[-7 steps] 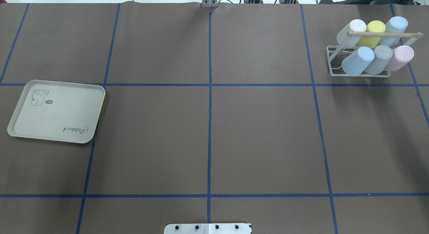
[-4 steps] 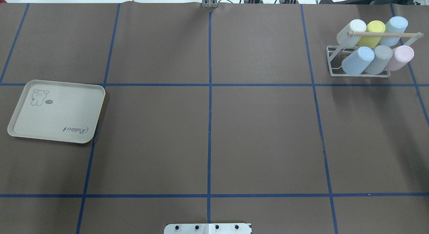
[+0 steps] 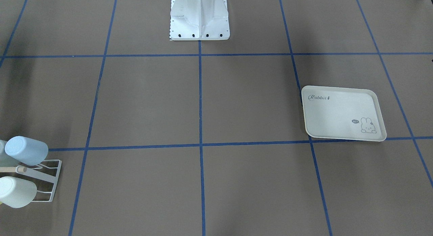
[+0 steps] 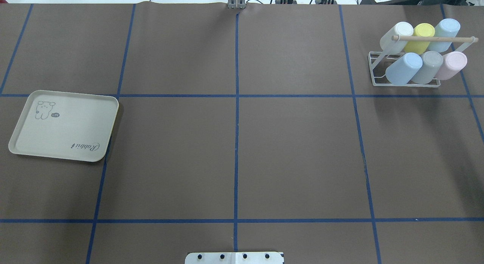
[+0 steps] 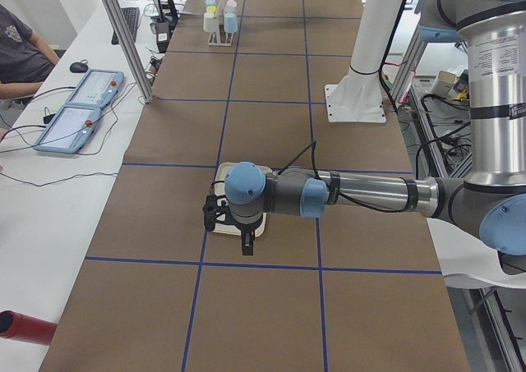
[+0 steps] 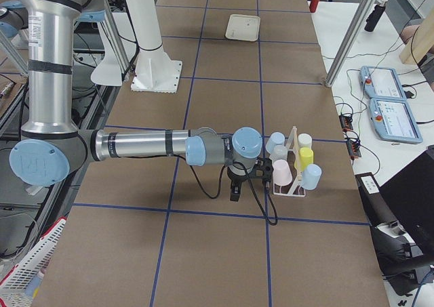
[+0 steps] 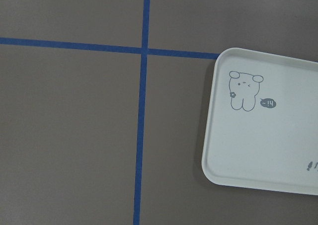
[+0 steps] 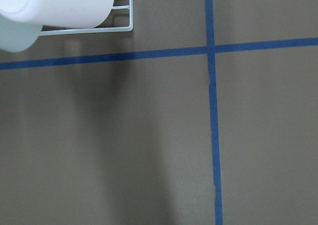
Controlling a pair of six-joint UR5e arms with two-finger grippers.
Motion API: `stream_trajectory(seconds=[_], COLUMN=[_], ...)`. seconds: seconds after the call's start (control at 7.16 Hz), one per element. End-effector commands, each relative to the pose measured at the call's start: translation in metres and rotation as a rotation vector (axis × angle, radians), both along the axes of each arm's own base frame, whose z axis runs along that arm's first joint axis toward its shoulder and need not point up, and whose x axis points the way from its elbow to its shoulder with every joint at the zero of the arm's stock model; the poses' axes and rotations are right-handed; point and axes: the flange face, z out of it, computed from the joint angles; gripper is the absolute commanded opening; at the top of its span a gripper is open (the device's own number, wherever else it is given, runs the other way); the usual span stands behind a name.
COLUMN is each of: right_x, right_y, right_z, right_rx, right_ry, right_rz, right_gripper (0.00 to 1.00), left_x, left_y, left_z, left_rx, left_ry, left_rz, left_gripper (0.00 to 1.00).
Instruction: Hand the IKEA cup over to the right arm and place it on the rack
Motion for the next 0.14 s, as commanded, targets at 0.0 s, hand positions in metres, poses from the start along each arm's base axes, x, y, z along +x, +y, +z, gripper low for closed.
stream_trajectory(seconds=[0.0], right_x=[0.0051], right_y=[-0.0037], right_z=[-0.0069], right_rx=[0.019], right_ry=[0.002], right_rz=[0.009], right_gripper=[0.99], left_x=[-0.0001], left_y=[-0.0039], left_z=[-0.0059], left_rx=[0.014], left_ry=[-0.001], left_rz=[0.0], left_gripper=[1.0])
